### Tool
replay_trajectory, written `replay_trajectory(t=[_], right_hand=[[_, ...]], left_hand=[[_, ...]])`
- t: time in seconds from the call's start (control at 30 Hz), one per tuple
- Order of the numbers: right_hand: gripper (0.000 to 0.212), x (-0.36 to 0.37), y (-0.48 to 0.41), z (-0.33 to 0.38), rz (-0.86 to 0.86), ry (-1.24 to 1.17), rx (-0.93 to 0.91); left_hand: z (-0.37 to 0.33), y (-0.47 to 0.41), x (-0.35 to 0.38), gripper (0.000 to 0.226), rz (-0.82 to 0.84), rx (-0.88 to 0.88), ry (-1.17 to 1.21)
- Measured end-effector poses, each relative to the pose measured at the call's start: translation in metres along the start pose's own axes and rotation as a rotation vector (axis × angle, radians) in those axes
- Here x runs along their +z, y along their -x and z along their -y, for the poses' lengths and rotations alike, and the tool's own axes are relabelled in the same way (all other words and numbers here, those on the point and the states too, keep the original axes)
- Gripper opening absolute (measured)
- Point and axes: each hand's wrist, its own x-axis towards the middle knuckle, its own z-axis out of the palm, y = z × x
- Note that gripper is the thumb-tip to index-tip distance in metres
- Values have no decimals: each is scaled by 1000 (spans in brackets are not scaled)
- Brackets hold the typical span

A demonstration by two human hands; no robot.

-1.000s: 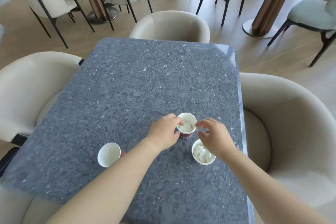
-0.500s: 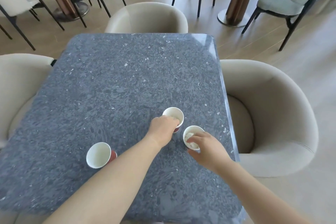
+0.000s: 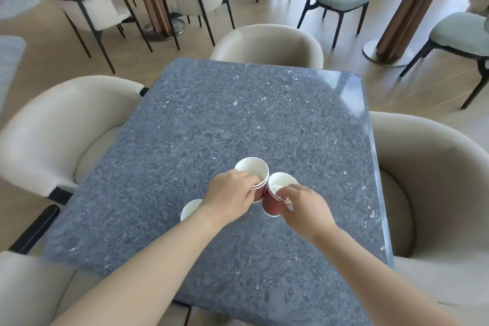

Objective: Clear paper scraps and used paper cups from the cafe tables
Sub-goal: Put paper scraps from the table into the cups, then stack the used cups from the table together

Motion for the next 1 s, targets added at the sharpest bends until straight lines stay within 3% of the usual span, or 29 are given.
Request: replay_trajectory(t=[0.2,0.47,0.7,1.0], right_hand=[[12,15,-12,51,-31,-32,-123],[16,33,-13,84,-40,-18,-160],[16,41,-3,85,-15,30,-110],[20,66,8,83,98,116,-52]], left_hand=[[42,51,-43,15,-164,-81,5],[71,103,-59,14,-220,-134,11],[80,112,-35,15,-130,-127,52],[86,97,6,17,214,-195,-39]])
